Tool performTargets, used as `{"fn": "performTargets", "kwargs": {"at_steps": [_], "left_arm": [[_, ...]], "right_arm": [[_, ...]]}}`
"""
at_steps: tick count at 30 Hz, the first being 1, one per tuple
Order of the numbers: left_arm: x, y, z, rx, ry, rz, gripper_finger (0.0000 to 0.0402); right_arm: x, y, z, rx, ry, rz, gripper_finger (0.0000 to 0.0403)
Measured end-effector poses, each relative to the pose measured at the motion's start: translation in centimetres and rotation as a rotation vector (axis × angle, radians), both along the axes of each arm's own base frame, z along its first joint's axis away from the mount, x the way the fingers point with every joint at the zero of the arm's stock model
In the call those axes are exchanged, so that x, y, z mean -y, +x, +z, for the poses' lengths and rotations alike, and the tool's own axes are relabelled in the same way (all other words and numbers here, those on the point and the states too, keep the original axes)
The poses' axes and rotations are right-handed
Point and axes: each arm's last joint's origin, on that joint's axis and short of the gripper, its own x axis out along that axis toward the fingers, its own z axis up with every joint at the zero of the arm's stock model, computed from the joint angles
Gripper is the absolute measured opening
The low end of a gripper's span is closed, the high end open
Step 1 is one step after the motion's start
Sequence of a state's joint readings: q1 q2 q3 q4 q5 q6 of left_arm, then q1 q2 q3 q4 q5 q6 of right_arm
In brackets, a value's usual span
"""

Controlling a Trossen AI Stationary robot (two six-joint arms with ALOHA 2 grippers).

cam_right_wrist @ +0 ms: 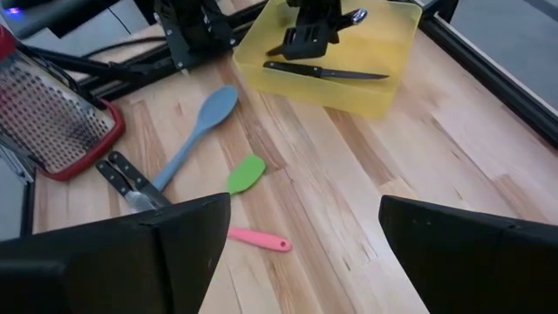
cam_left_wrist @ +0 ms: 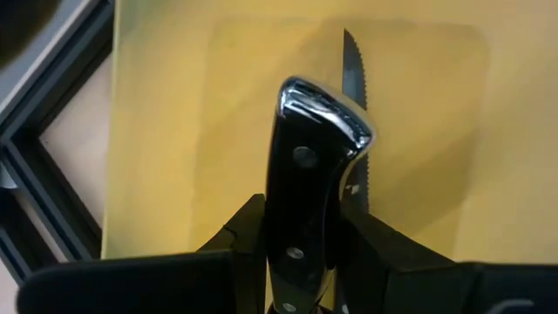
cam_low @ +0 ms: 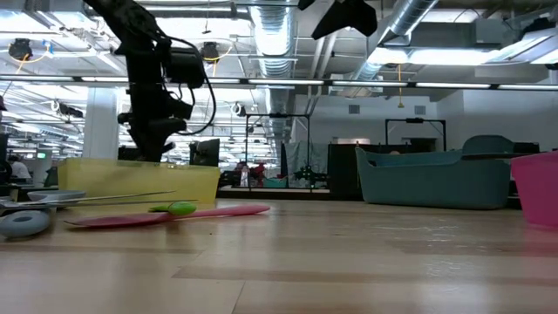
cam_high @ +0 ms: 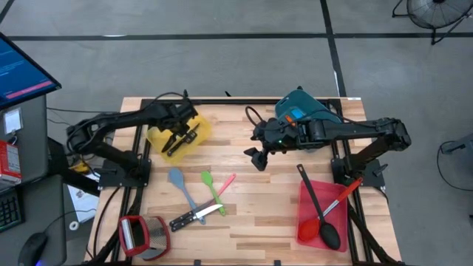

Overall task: Pick & Place Kitchen Items
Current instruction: Put the black knife into the yellow bin

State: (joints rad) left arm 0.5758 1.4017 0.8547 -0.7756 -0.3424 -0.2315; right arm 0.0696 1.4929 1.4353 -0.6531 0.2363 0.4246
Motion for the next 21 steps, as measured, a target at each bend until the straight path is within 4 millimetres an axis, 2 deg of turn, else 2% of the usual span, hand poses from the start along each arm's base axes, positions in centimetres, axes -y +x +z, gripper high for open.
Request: {"fn": "performTargets", "kwargs": {"at_steps": [13,21], "left_arm": [[-0.45,0.70,-0.35,0.037,0.025,0.000,0.0080],[-0.58,0.90,-0.27,0.059,0.039,0.000,0.0141]], "right_arm": [[0.00,-0.03,-0.04,-0.008,-0.012,0.010,0.0291],[0.00,-0.04,-0.05,-0.009,-0.012,0.011,0.0291]]}}
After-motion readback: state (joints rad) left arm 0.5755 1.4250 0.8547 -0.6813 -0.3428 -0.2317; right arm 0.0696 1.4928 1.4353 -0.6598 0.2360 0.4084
